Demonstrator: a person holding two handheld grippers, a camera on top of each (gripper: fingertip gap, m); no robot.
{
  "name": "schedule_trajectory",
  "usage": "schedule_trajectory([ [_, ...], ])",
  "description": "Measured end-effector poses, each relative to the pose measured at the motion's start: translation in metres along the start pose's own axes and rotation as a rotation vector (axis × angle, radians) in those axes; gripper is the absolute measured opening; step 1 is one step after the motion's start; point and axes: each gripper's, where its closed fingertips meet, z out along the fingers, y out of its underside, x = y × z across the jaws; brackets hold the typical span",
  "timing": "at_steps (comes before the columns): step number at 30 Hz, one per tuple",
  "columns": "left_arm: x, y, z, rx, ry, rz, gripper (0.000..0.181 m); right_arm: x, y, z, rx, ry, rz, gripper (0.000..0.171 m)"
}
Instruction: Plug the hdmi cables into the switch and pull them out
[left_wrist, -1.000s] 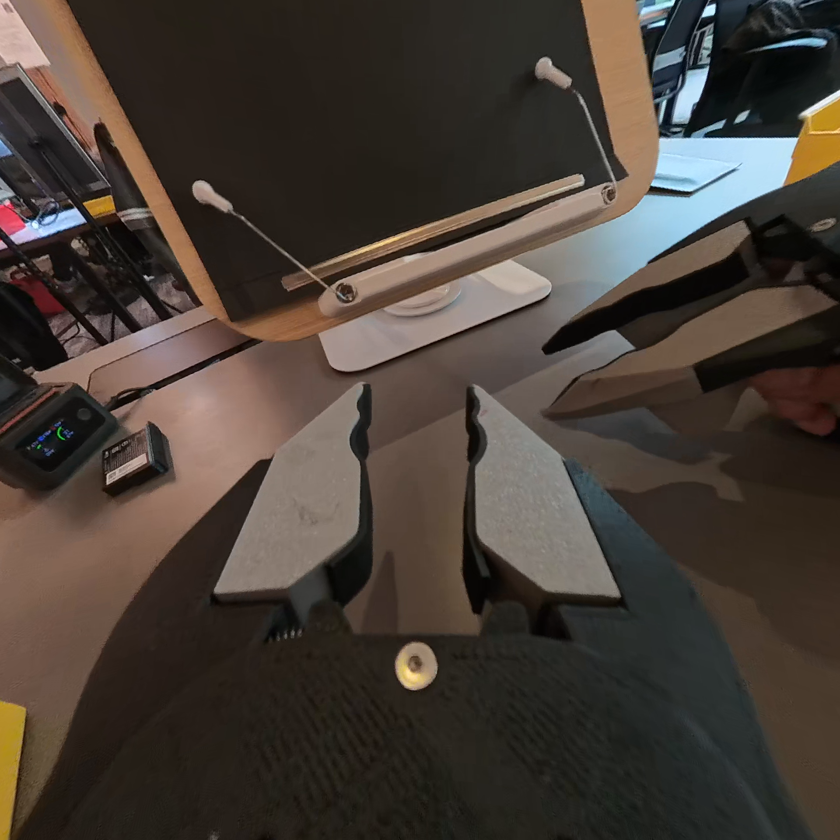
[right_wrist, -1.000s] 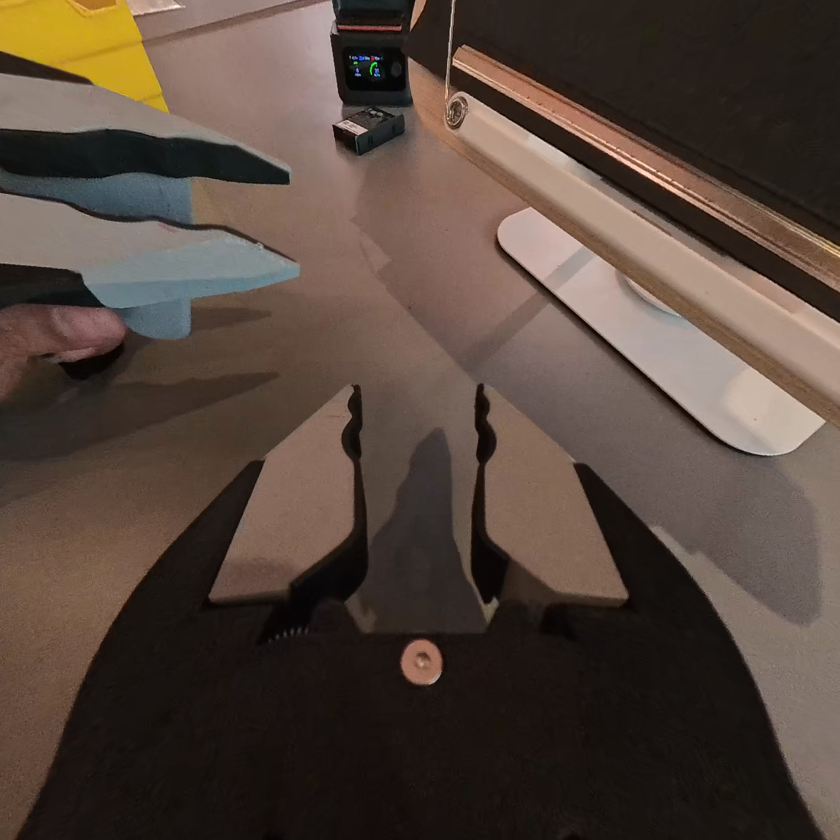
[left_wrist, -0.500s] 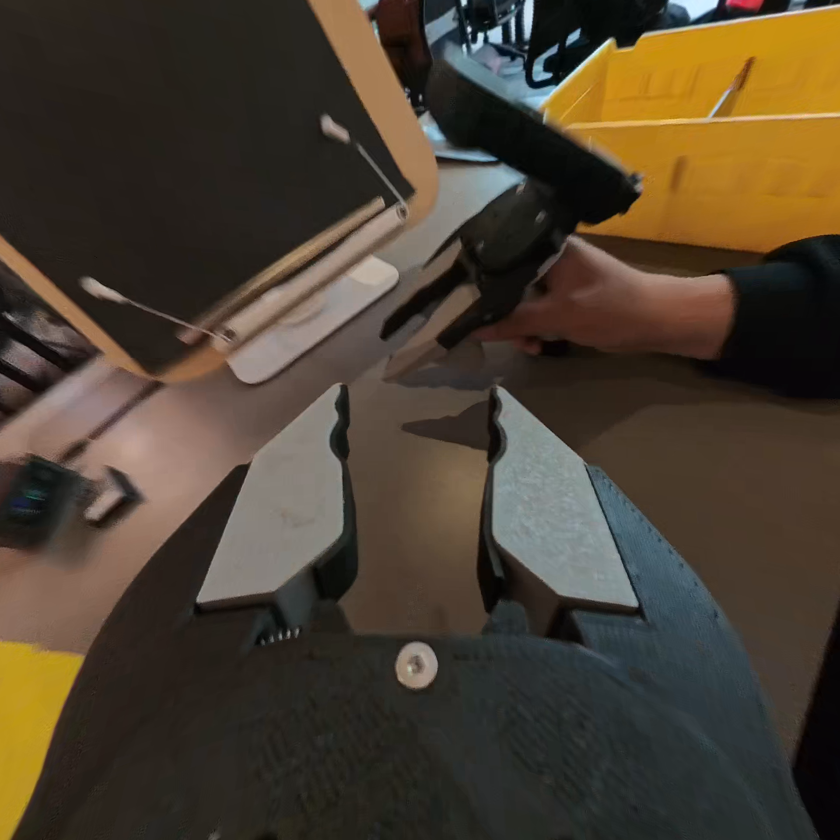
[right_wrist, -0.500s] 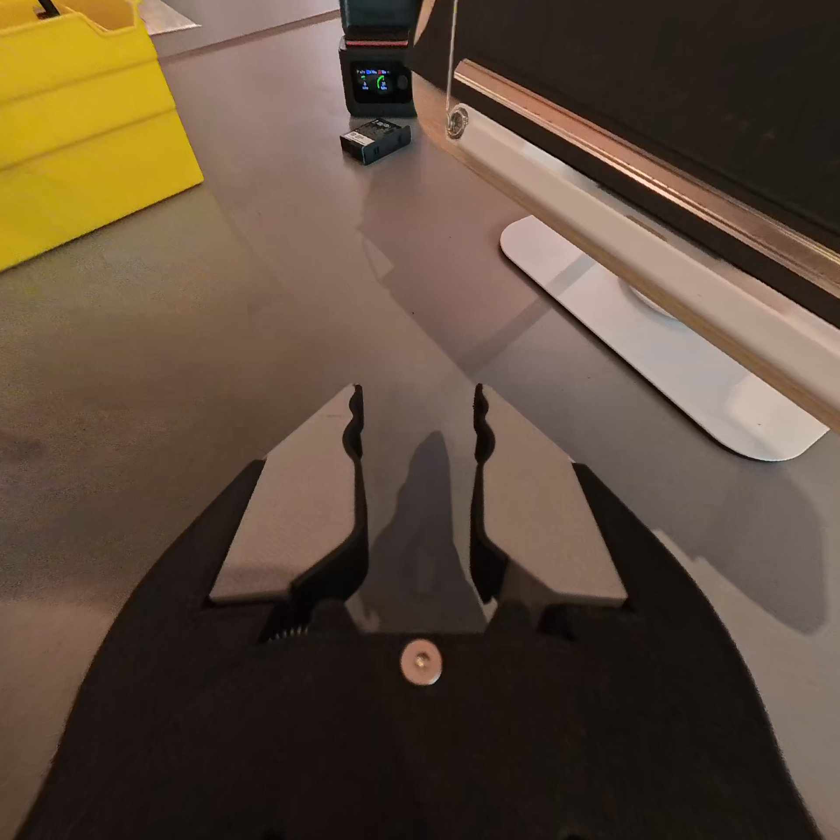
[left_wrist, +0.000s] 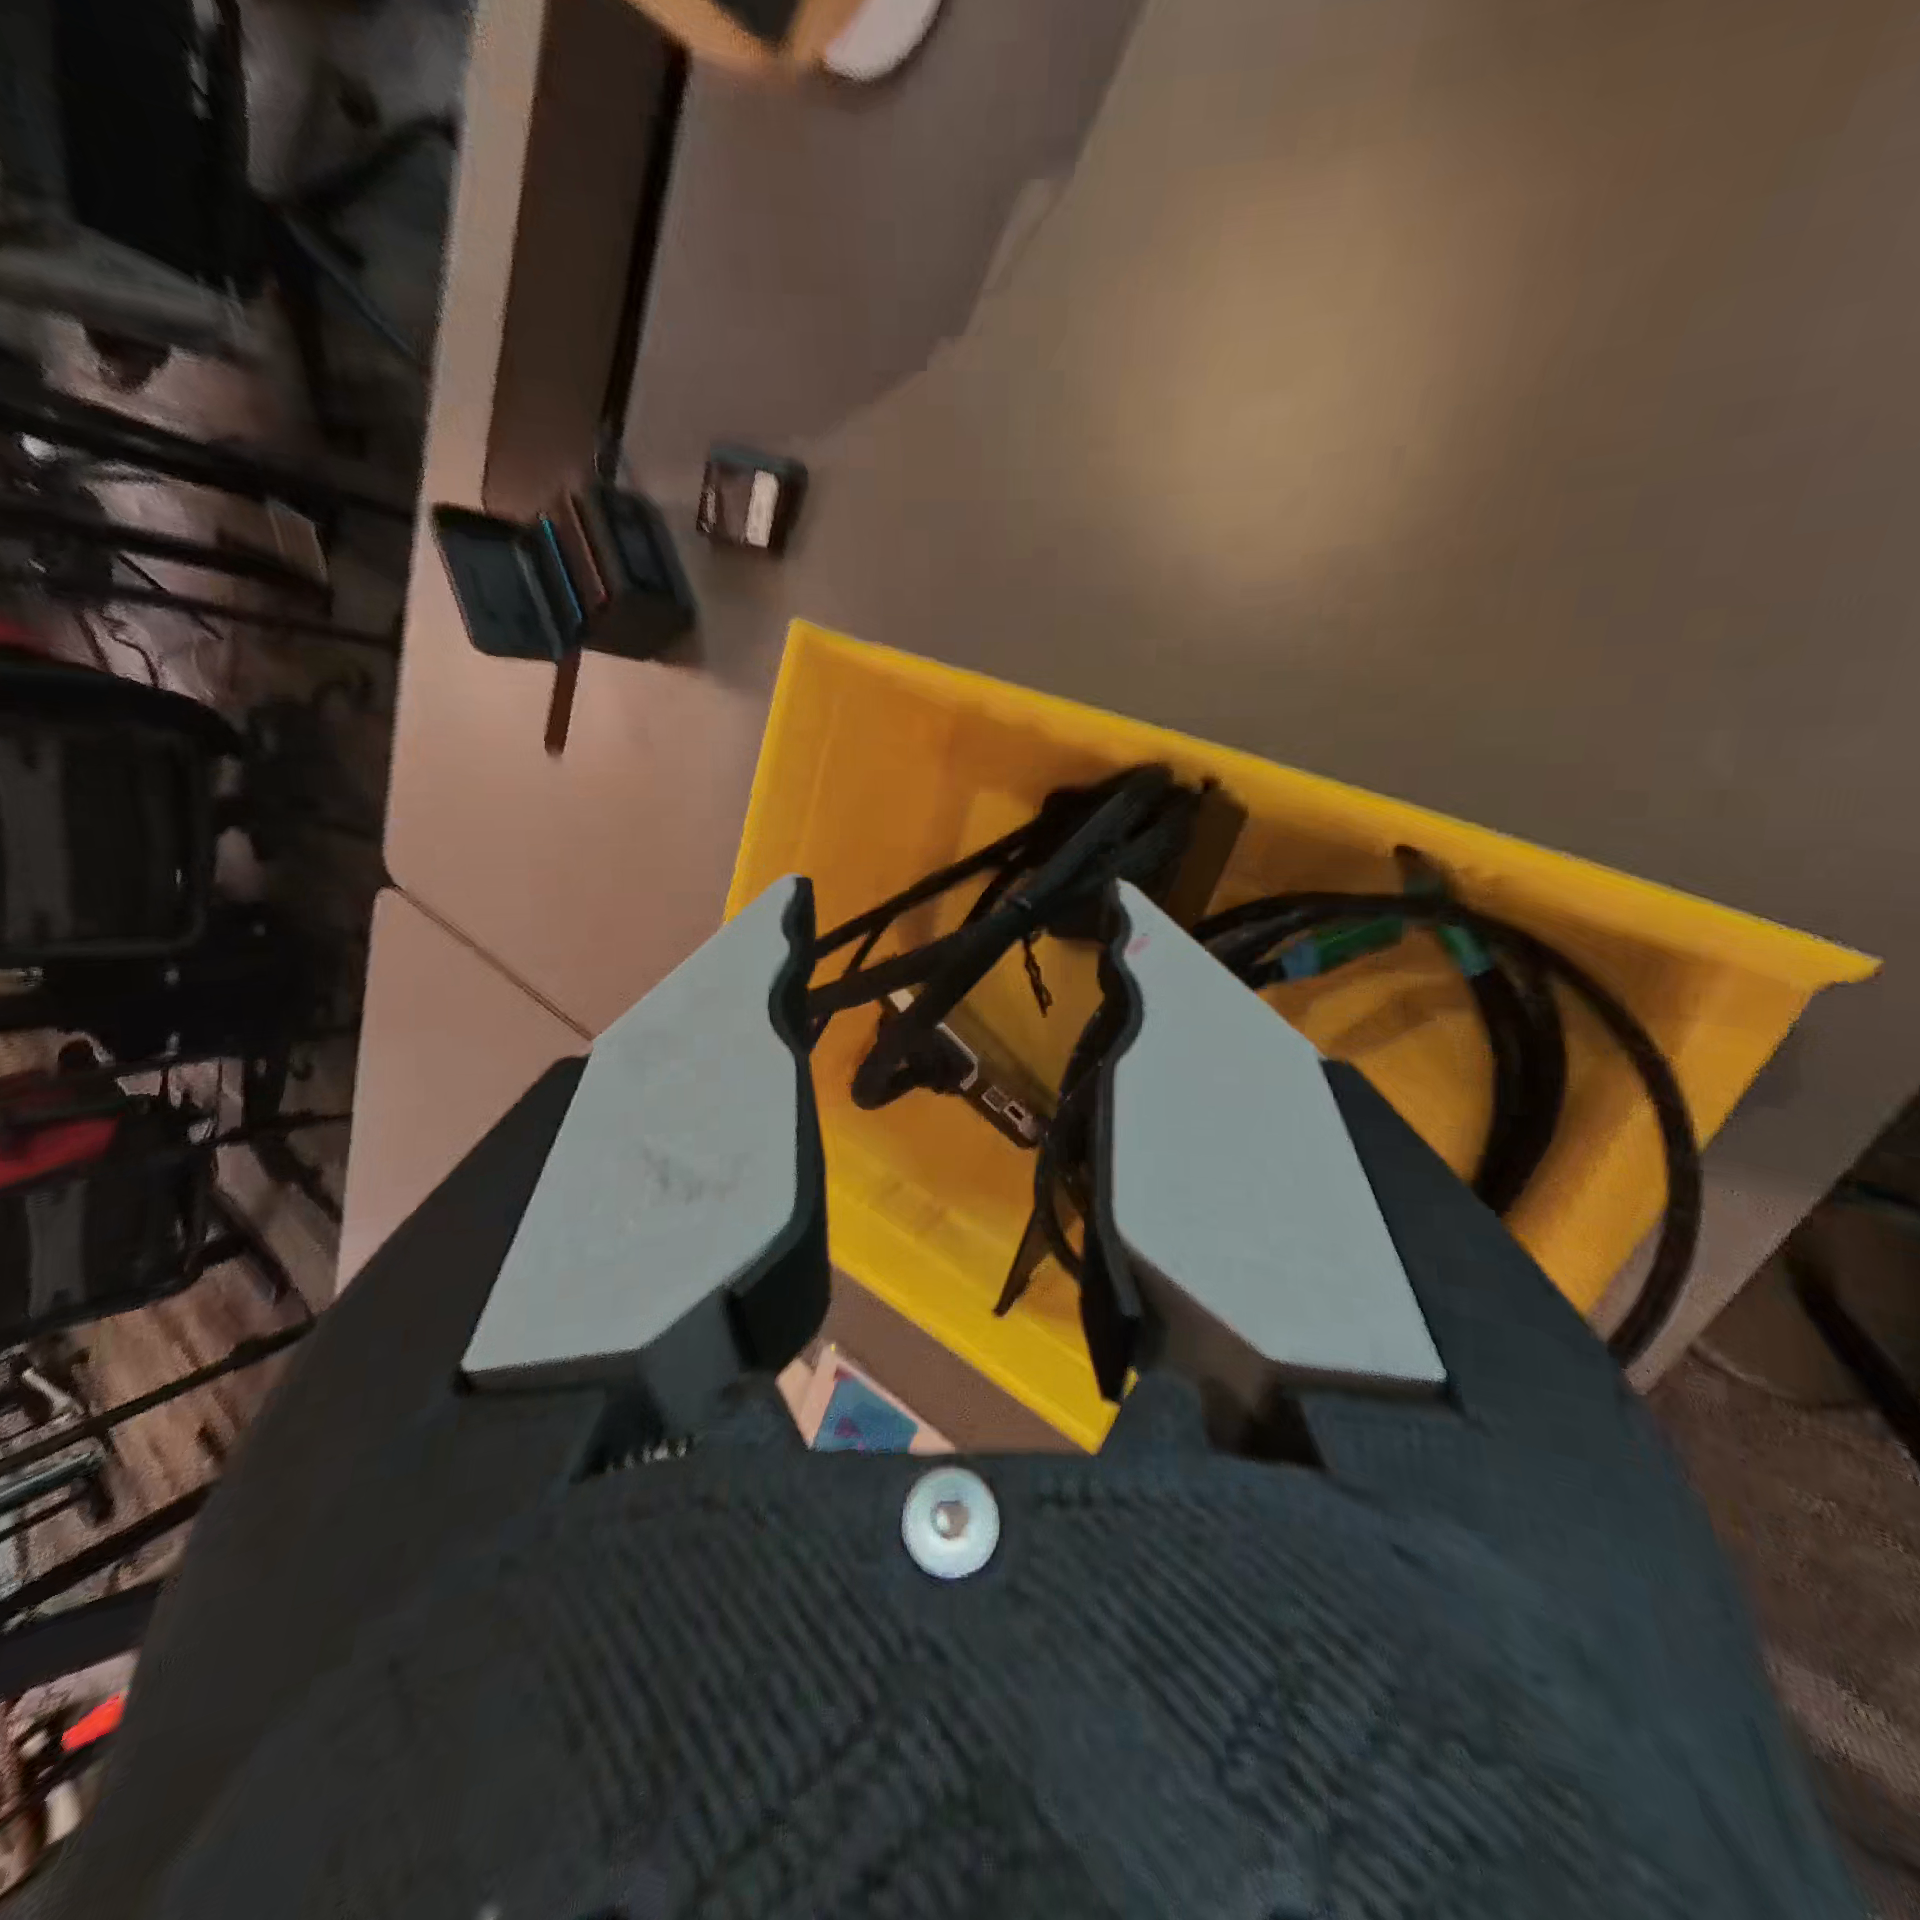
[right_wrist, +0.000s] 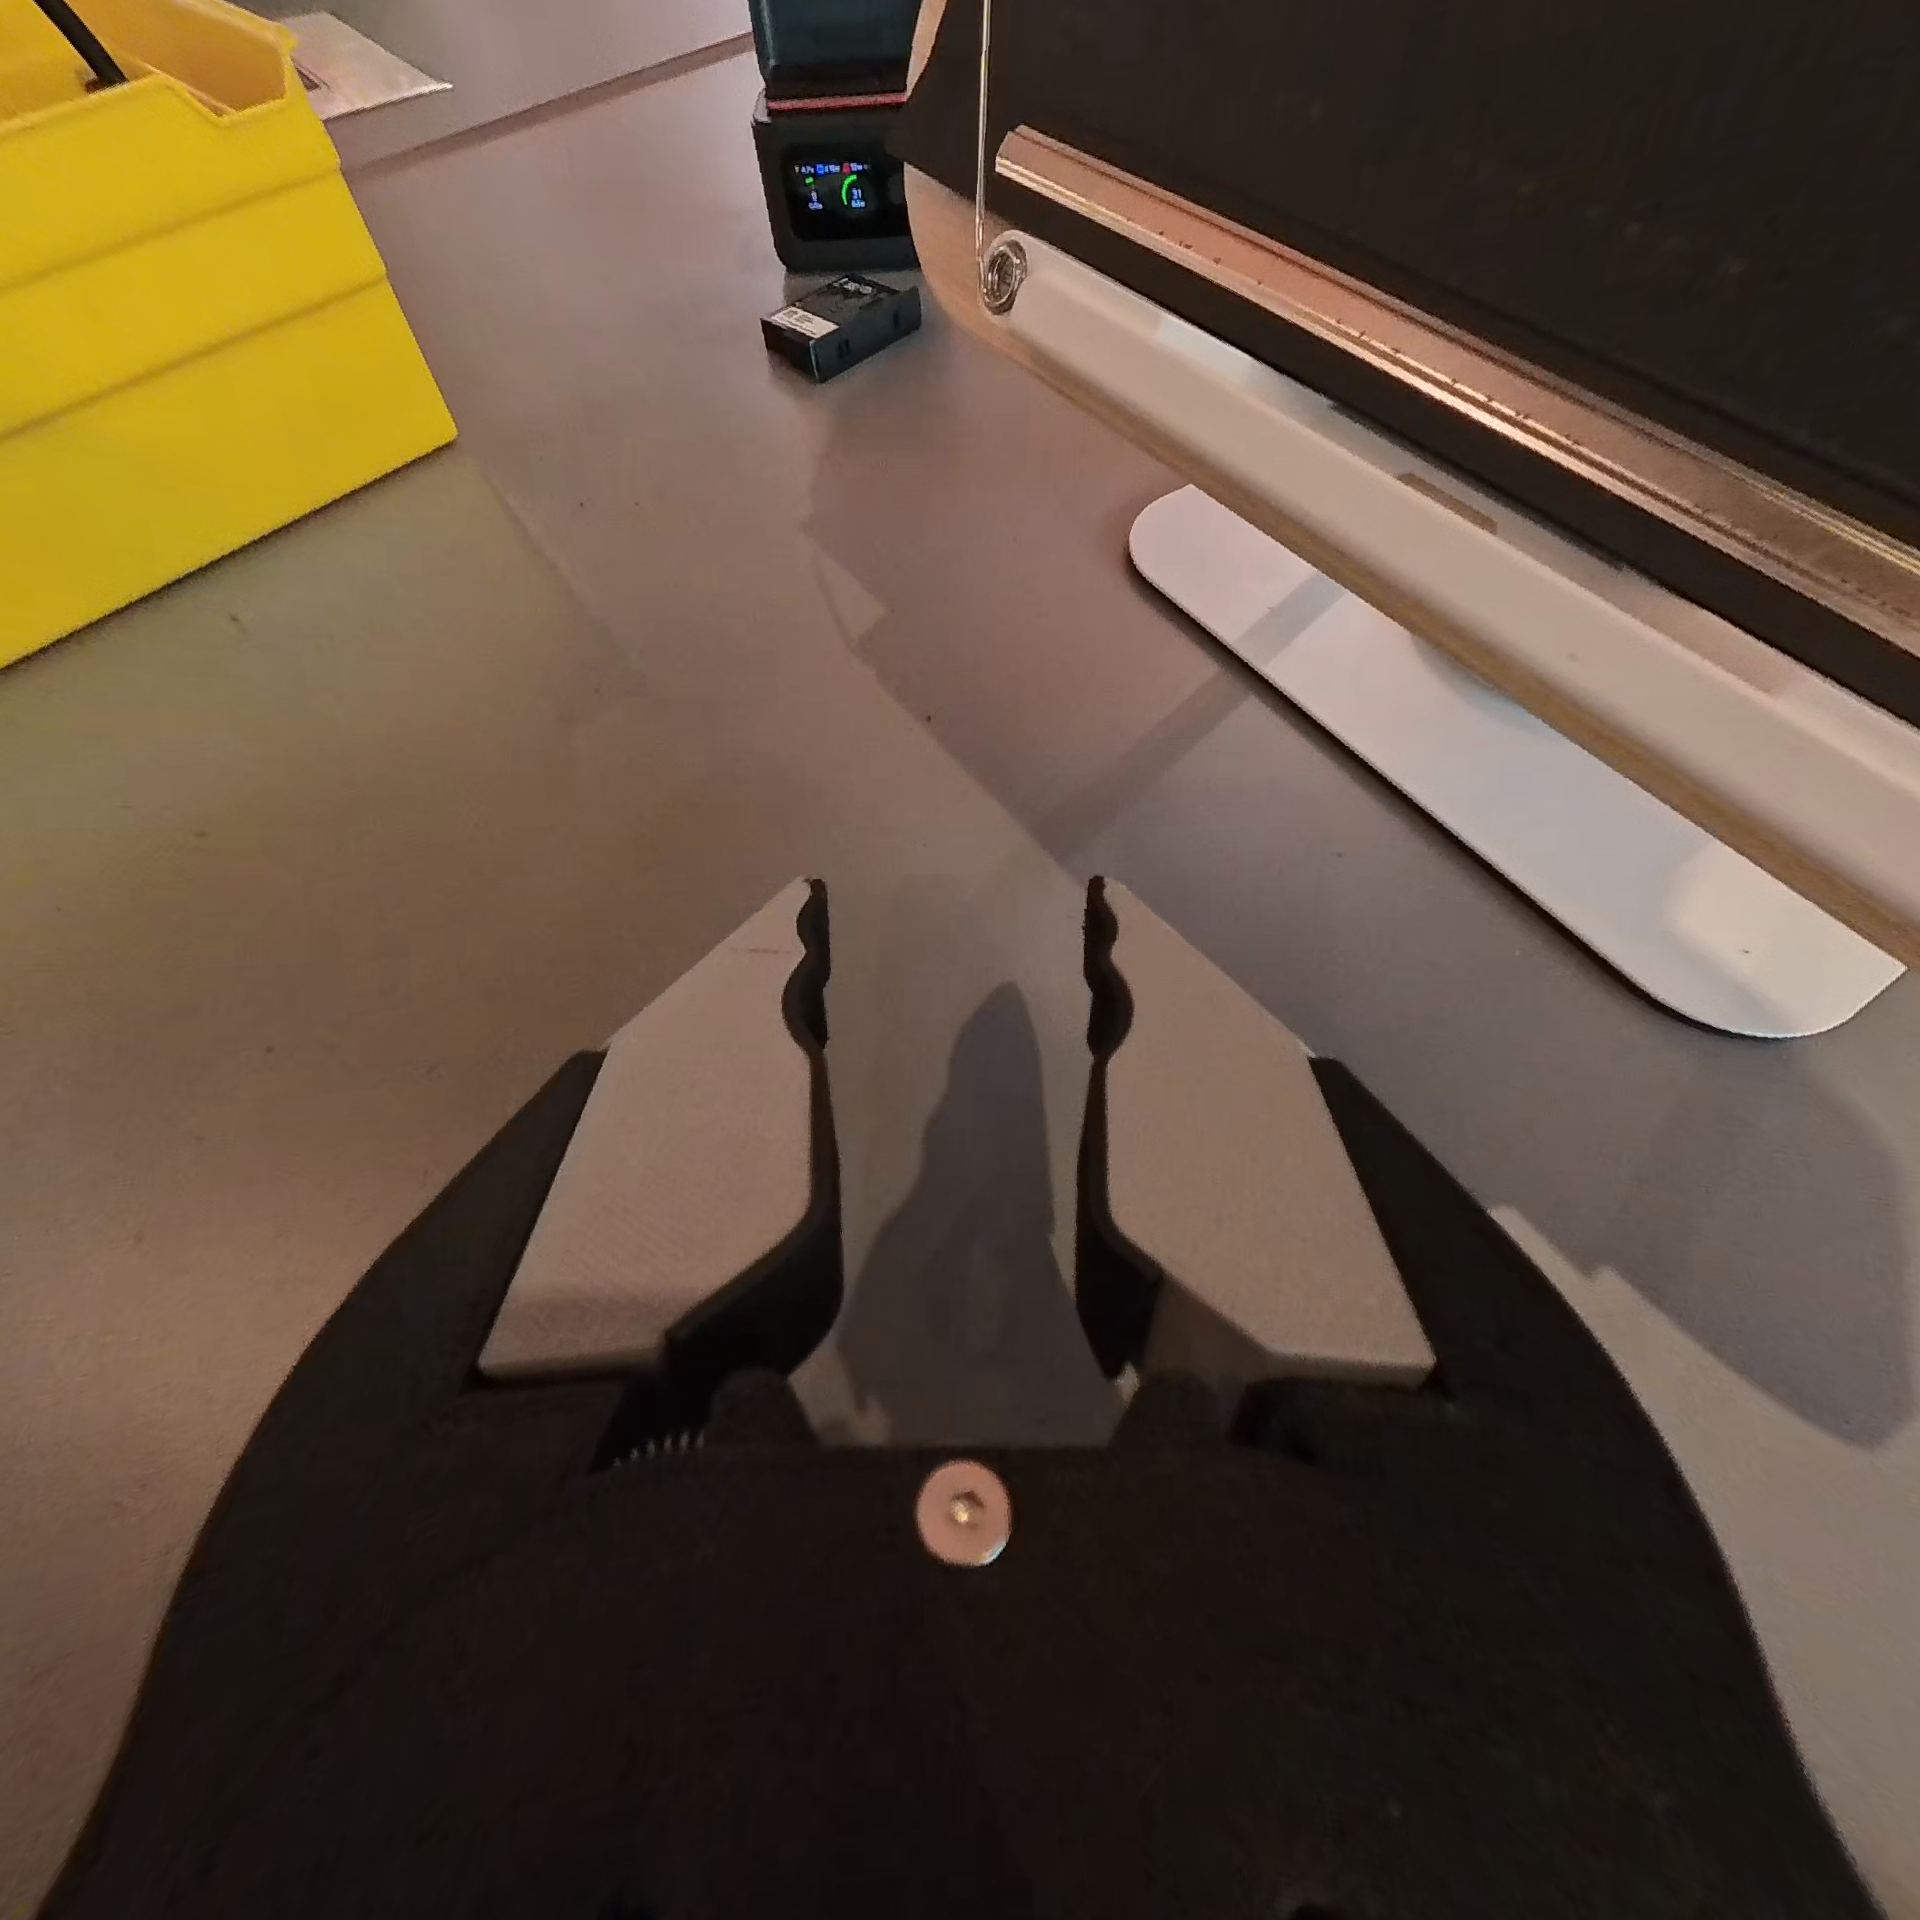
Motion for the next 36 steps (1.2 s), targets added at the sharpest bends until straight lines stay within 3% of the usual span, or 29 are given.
schedule_trajectory([
  [4,0.012,0.037,0.036,-0.198,0.057,0.077,0.039,0.001,0.000,-0.001,0.004,0.002,0.005,0.048],
  [8,-0.013,0.037,0.038,-0.246,-0.028,0.100,0.019,0.002,0.000,-0.001,0.005,-0.003,0.014,0.047],
  [10,-0.051,0.031,0.019,-0.239,-0.200,0.104,0.007,0.001,0.000,0.000,-0.002,-0.004,0.008,0.047],
  [15,-0.124,-0.001,-0.061,-0.112,-0.528,-0.002,0.006,-0.001,0.001,0.001,-0.010,0.003,-0.023,0.046],
  [19,-0.144,-0.047,-0.121,0.022,-0.699,-0.014,0.006,-0.002,0.001,0.001,-0.009,-0.001,-0.024,0.045],
  [23,-0.136,-0.100,-0.149,0.170,-0.738,0.007,0.006,-0.007,-0.003,-0.001,0.017,-0.035,-0.027,0.047],
  [30,-0.092,-0.169,-0.131,0.294,-0.658,0.096,0.007,-0.026,-0.014,-0.006,0.076,-0.102,-0.104,0.051],
  [36,-0.069,-0.190,-0.082,0.265,-0.699,-0.066,0.006,0.013,-0.029,-0.025,0.148,0.064,-0.070,0.048],
])
